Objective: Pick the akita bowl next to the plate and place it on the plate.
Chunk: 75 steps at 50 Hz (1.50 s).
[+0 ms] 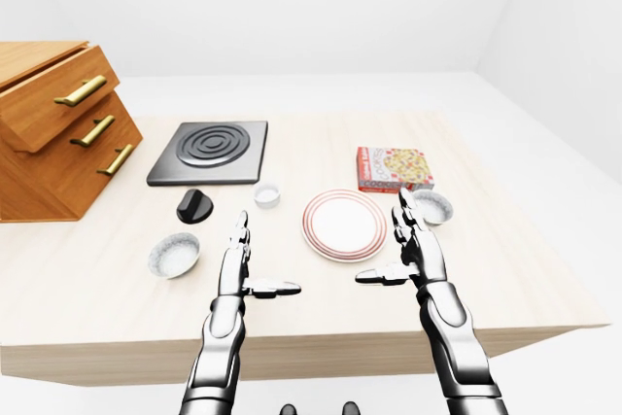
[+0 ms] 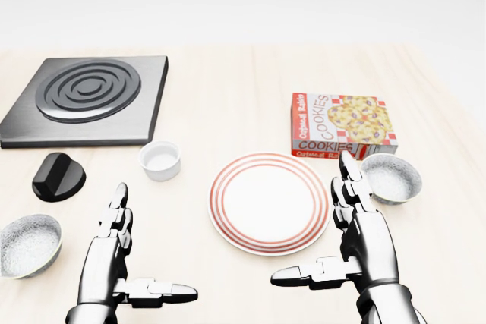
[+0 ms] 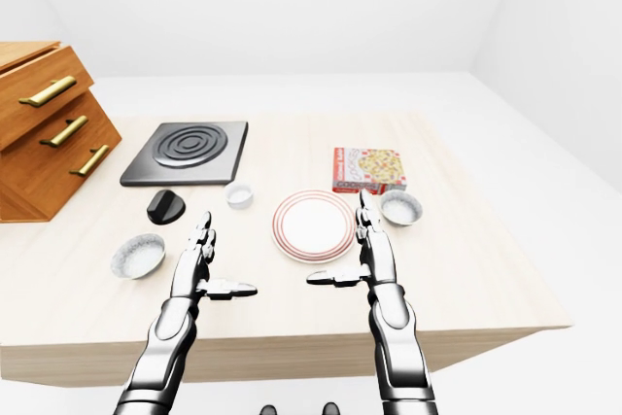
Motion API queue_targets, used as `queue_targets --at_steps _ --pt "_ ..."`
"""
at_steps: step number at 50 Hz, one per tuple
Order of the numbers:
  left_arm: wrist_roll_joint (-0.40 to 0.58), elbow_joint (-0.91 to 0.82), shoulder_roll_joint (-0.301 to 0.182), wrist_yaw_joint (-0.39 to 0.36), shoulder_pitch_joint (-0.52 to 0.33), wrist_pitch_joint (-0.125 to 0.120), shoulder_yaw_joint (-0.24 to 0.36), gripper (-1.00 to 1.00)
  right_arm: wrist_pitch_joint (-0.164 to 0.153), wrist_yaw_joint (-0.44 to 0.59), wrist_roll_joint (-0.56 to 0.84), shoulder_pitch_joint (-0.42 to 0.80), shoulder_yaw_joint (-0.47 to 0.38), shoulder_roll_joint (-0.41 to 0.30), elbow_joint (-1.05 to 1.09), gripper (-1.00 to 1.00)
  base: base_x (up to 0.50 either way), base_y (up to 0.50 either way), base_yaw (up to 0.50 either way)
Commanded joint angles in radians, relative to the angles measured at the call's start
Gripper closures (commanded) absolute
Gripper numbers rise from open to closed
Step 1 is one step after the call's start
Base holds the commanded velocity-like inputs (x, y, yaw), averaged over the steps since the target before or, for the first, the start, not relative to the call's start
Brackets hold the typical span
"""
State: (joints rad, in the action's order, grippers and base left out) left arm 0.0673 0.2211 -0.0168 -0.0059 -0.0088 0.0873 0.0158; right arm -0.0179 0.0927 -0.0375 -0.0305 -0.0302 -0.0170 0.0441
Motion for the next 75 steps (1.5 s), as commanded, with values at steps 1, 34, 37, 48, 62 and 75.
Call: queue_targets --at_steps 1,34,37,48,62,75 --pt "0.002 -0.002 0.000 0.002 0.002 0.000 -0.001 -1.00 0.000 0.002 -0.003 0.000 -0.001 0.000 0.000 -1.00 0.37 0.00 0.00" --pt "0.003 0.036 -0.003 0.005 -0.013 0.000 0.005 -1.00 -0.002 0.005 -0.007 0.001 -0.004 -0.002 0.004 -1.00 0.36 0.00 0.00" --pt "0.001 0.041 -0.003 0.006 -0.016 0.000 0.006 -1.00 -0.006 0.003 -0.005 0.001 -0.003 -0.001 0.007 -1.00 0.35 0.00 0.00" --pt "-0.006 -0.038 -0.013 0.013 -0.029 0.000 0.025 -1.00 -0.007 0.003 -0.009 -0.001 -0.003 -0.001 0.015 -1.00 0.03 0.00 0.00" --pt "-0.110 -0.186 -0.112 0.055 -0.174 -0.095 0.172 -1.00 -0.007 0.004 -0.010 -0.002 -0.003 -0.001 0.019 -1.00 0.00 0.00 0.00" --pt "-0.198 -0.070 -0.255 0.113 -0.305 -0.096 0.292 -1.00 -0.007 0.004 -0.008 -0.001 -0.003 -0.001 0.020 -1.00 0.00 0.00 0.00"
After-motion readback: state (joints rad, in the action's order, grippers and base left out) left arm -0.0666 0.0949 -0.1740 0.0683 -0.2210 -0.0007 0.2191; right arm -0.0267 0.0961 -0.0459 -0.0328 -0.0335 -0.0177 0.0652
